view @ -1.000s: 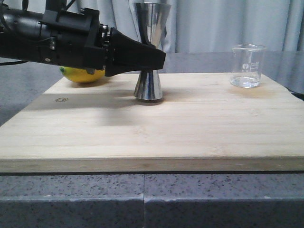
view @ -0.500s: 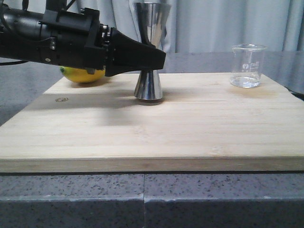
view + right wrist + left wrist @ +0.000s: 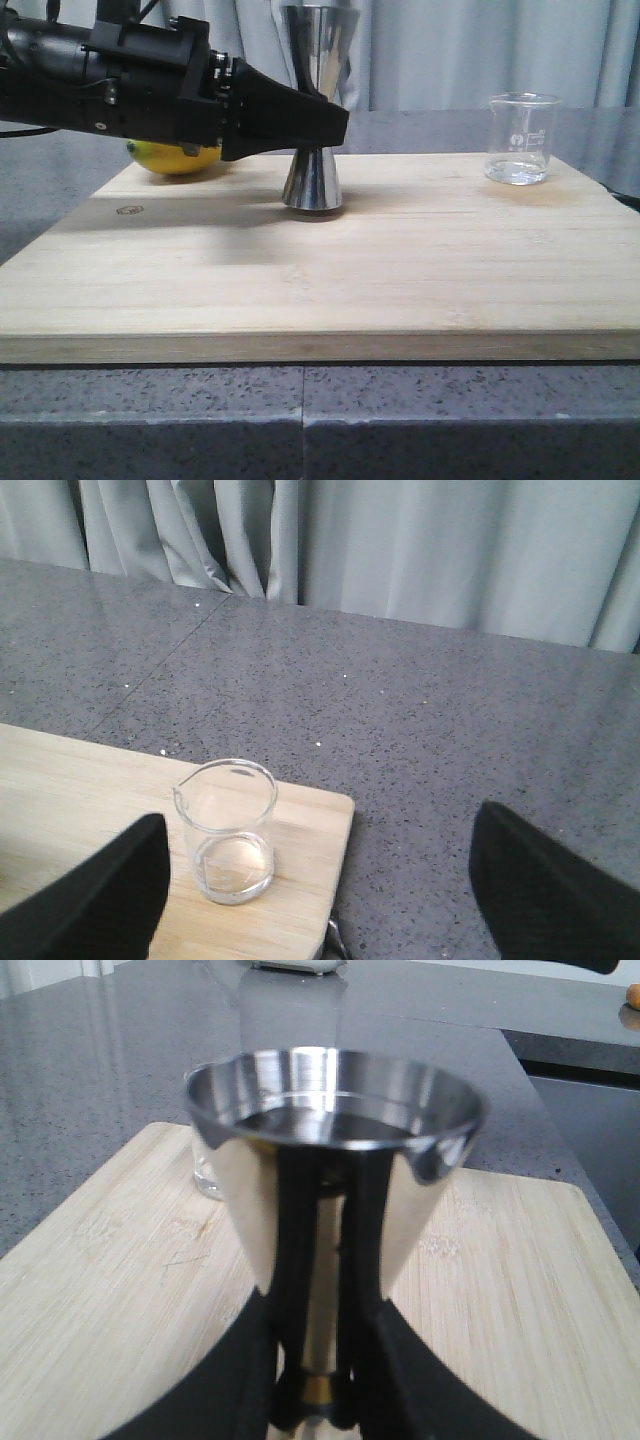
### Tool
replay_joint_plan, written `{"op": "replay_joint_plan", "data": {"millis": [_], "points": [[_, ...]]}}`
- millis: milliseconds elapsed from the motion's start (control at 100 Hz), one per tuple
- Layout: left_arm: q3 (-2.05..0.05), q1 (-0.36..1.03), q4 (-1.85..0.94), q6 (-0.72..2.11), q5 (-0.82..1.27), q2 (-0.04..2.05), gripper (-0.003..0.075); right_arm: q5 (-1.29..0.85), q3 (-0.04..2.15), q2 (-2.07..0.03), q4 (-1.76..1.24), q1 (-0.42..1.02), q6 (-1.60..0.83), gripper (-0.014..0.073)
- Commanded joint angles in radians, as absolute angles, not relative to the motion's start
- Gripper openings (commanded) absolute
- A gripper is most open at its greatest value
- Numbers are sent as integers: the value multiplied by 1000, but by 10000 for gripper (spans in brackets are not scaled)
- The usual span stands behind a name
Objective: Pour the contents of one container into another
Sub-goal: 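Open the left gripper and withdraw it from the jigger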
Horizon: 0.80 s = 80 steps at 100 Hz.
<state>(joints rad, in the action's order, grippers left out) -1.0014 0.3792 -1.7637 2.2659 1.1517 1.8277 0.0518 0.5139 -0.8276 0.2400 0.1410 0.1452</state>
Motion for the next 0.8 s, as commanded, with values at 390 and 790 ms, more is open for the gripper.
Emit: {"op": "replay_joint_plan", "data": {"millis": [390, 790], "points": [[-1065, 384, -1852, 2316, 1205, 1790, 70, 138, 539, -815, 246, 134, 139, 550], [-1077, 384, -1852, 2323, 1211, 1834, 70, 141, 539, -815, 246, 134, 139, 550]]}}
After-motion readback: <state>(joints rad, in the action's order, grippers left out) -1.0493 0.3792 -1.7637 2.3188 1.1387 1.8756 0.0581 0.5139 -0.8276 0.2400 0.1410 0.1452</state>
